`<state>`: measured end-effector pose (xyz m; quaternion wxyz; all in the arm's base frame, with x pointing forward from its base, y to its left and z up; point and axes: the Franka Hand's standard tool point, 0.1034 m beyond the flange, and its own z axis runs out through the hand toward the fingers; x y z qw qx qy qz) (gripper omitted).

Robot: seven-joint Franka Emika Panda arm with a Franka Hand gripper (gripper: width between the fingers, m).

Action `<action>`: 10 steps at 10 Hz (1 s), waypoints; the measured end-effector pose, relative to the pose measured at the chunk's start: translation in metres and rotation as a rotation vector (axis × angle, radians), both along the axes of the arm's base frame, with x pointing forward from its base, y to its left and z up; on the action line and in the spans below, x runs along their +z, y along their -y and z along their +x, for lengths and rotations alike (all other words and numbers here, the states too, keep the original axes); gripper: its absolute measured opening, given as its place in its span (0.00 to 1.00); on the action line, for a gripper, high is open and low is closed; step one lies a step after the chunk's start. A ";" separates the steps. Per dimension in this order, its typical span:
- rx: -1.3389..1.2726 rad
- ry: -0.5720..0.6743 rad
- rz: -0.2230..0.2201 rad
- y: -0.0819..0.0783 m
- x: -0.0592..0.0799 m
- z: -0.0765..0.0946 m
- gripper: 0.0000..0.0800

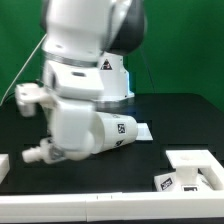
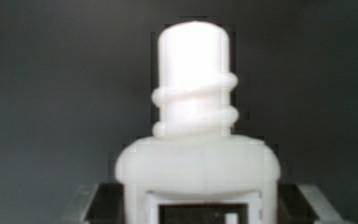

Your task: Assemble lamp

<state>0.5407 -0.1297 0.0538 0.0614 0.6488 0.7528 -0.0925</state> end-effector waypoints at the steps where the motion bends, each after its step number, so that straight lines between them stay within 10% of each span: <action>1: -0.161 0.032 -0.019 -0.005 0.001 -0.003 0.42; 5: -0.360 0.073 -0.016 -0.008 -0.001 -0.004 0.43; 10: -1.040 0.179 -0.001 0.028 0.019 -0.040 0.43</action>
Offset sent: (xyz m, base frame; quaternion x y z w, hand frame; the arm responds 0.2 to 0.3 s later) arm 0.0000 0.0000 0.0000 0.0000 0.0000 0.1938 0.9810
